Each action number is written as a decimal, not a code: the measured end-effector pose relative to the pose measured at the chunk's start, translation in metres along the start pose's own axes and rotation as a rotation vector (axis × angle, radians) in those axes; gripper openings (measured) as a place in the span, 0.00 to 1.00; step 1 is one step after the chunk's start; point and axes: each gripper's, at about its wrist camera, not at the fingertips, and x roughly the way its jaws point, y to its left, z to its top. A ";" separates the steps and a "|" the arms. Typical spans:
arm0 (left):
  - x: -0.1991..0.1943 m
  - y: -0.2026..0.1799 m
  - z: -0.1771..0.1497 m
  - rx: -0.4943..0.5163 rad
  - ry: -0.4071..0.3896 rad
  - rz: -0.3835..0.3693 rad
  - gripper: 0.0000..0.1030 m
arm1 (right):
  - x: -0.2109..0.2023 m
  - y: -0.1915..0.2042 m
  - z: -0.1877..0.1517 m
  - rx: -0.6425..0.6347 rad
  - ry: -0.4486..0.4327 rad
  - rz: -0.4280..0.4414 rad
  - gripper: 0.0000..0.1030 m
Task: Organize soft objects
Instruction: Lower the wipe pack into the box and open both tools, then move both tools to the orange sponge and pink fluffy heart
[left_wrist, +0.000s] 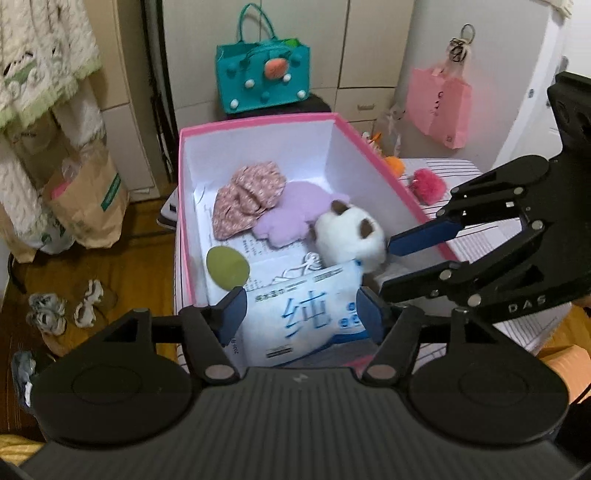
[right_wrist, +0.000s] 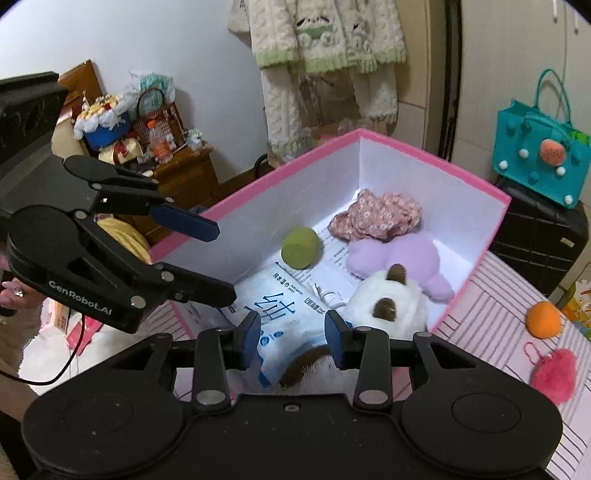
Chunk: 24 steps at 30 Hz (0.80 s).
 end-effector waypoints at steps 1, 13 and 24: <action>-0.004 -0.003 0.001 0.009 -0.005 0.000 0.65 | -0.005 0.001 0.000 -0.001 -0.009 -0.008 0.42; -0.046 -0.050 0.012 0.098 -0.023 -0.032 0.68 | -0.093 0.007 -0.025 0.018 -0.114 -0.086 0.45; -0.062 -0.099 0.016 0.173 -0.063 -0.077 0.70 | -0.143 0.006 -0.060 0.004 -0.139 -0.163 0.47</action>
